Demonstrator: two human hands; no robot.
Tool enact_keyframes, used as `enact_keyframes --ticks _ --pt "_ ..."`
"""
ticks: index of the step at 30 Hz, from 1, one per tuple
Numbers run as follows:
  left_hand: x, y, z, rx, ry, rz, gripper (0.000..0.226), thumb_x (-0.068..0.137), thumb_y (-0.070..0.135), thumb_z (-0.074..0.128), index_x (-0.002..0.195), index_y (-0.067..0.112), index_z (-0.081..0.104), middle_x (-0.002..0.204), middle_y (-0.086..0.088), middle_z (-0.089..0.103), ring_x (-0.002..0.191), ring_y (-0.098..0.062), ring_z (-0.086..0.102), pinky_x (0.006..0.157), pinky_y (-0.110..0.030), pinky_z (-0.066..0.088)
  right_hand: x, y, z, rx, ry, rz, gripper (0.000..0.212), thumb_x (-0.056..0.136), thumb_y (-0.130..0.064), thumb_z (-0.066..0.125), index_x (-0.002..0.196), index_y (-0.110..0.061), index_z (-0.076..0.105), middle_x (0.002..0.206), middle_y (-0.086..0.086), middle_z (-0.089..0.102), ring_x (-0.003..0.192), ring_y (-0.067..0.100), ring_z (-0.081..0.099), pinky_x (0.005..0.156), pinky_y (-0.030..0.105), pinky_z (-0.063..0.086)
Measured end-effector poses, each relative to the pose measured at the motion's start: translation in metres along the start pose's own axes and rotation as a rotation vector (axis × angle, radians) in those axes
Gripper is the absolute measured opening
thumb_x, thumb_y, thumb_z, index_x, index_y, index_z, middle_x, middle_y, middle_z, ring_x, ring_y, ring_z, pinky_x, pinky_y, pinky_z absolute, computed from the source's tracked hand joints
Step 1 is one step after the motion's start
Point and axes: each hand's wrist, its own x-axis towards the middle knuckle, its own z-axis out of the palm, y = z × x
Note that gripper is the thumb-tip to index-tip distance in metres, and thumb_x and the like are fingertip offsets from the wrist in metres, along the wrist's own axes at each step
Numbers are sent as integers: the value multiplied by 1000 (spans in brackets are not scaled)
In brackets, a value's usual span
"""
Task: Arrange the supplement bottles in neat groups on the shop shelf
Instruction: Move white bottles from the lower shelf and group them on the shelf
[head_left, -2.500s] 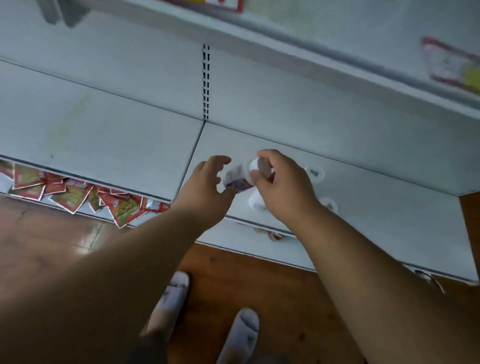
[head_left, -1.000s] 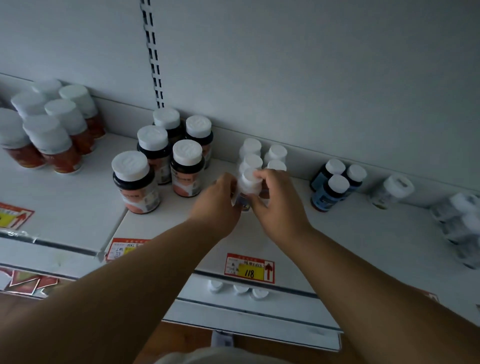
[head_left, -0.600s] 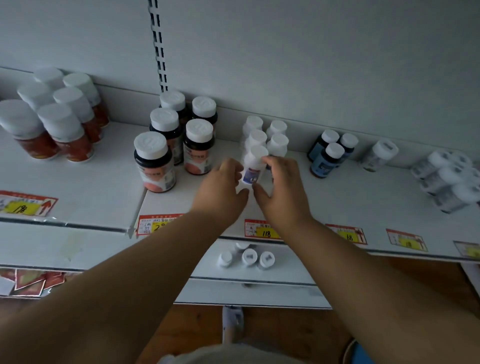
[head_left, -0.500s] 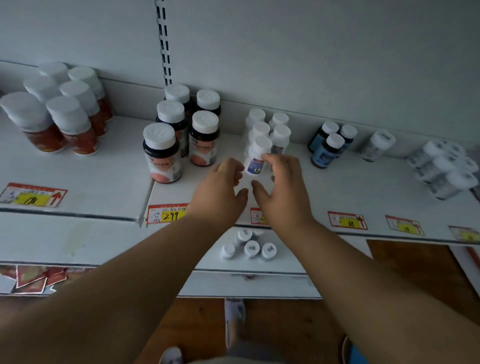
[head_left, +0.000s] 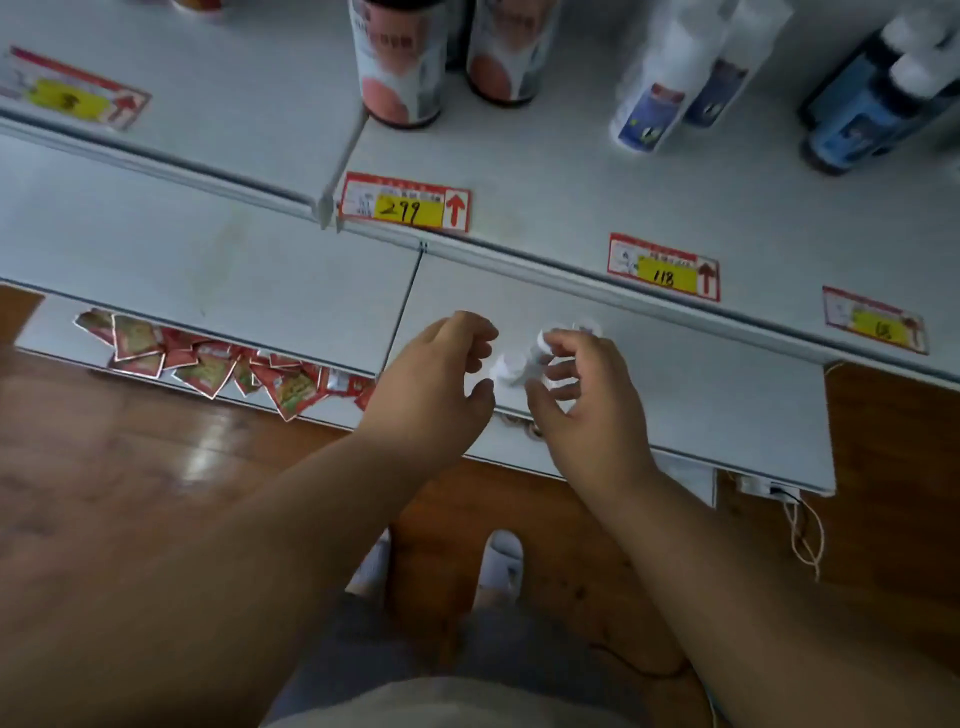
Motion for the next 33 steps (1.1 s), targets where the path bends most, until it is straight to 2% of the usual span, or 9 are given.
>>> enact_keyframes --ticks 4,7,10,14,18,23,27,30,33 --pt "19 -39 70 -23 -59 -71 47 89 13 69 131 23 50 114 11 58 96 -4 54 84 -16 47 19 70 37 -41 -57 71 41 89 -18 70 128 -22 55 123 -1 57 96 8 60 76 9 46" --pt "36 -69 114 -23 -70 -99 47 90 14 69 131 24 49 115 11 58 96 -5 55 84 -15 47 36 117 66 -62 -91 72 43 88 -19 71 127 -22 55 123 0 57 98 13 61 78 19 51" --pt "49 -97 148 -18 -73 -140 46 90 14 69 130 24 50 114 10 60 96 -5 56 84 -17 49 56 159 97 -160 -133 76 47 88 -24 71 131 -23 52 129 1 53 109 18 58 88 32 52" --pt "69 -132 181 -5 -75 -182 47 90 17 70 131 24 50 118 7 60 97 -7 57 83 -19 49 89 195 136 -365 -230 72 54 94 -31 63 142 -28 40 141 4 48 126 24 50 95 32 44" --pt "85 -155 198 -5 -80 -208 49 89 21 70 133 24 48 123 5 58 100 -9 56 88 -25 52 118 210 159 -468 -314 68 43 98 -25 57 137 -24 42 129 8 56 112 29 59 87 39 51" --pt "78 -150 182 -24 -85 -265 62 87 18 72 141 24 41 138 -2 48 118 -20 53 97 -34 51 103 184 136 -227 -296 169 26 99 -37 53 121 -23 48 103 -3 59 87 18 58 72 31 45" --pt "32 -104 126 -67 -150 -265 60 82 18 76 133 25 46 115 3 59 91 -10 61 70 -15 50 55 119 88 209 -273 416 36 94 -52 56 102 -17 58 78 4 69 53 12 66 42 20 45" --pt "-12 -54 69 -176 -211 -280 51 81 24 80 122 27 50 93 12 62 74 -4 66 55 -12 51 17 63 43 309 -257 436 43 92 -56 56 89 -13 59 63 3 67 48 16 65 50 34 56" --pt "-47 -13 19 -378 -257 -295 35 85 32 76 111 24 54 87 3 70 75 -8 71 69 -28 60 -18 15 7 396 -243 378 34 95 -53 52 93 -20 59 72 -2 69 61 15 69 61 40 60"
